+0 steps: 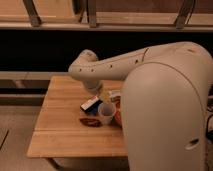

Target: Push the ceramic bowl across the table

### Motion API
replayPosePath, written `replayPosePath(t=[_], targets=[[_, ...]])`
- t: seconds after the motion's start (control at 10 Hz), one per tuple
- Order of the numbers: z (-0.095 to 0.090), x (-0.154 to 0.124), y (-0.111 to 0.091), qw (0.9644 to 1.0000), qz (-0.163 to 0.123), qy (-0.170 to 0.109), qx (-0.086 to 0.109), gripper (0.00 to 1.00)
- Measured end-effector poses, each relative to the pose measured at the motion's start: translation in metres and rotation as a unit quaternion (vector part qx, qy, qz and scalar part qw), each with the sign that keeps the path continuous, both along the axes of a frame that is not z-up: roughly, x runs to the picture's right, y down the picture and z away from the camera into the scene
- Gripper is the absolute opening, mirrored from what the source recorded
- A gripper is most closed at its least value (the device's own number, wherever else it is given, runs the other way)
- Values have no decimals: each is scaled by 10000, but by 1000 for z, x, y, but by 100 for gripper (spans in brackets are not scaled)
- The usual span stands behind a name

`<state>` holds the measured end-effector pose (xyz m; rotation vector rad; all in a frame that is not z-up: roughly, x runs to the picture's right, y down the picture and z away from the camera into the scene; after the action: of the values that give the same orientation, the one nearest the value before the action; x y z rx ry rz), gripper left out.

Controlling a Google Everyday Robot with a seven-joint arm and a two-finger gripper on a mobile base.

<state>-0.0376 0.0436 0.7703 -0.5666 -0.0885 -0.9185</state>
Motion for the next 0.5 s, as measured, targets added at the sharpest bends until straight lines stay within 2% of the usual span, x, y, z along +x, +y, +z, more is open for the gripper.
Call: replayPosePath(t=[0.4,0.5], targets=[[0,0,0,10000,-2,2,-5,80],[0,0,0,10000,-2,2,-5,77]])
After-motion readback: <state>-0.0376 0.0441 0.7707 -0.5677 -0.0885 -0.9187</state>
